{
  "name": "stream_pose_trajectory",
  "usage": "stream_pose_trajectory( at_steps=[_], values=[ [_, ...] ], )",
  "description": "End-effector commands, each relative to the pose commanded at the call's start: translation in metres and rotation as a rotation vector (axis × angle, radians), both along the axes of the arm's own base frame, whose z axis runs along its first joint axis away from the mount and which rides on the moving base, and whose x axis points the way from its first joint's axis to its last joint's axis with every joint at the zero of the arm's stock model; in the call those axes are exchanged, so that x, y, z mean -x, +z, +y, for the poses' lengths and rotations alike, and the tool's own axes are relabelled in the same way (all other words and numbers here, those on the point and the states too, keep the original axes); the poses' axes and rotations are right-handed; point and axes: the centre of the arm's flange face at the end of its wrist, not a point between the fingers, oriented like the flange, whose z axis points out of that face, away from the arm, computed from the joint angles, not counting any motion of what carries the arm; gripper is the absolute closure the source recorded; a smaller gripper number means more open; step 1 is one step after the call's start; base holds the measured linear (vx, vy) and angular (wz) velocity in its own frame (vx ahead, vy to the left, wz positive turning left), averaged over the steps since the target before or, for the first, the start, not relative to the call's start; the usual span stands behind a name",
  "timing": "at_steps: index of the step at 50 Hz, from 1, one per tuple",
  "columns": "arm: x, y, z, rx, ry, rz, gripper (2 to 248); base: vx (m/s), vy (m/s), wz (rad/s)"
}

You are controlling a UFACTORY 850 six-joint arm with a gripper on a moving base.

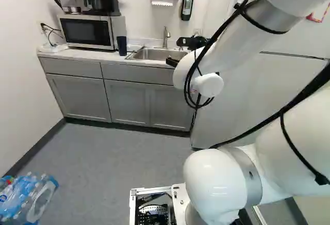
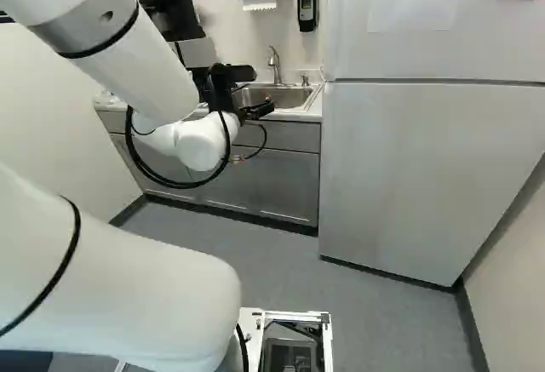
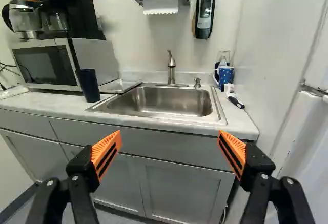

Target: Rinse the cup and place it in the tray

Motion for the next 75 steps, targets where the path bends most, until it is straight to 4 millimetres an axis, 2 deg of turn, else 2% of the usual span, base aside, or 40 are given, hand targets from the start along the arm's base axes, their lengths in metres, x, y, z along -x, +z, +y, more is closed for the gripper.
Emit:
stream_pose_trajectory(
  at_steps=[75],
  values=[
    [-0.043,0.062,0.0,0.0,0.0,0.048,3,0.0,0.0,0.0]
  ],
)
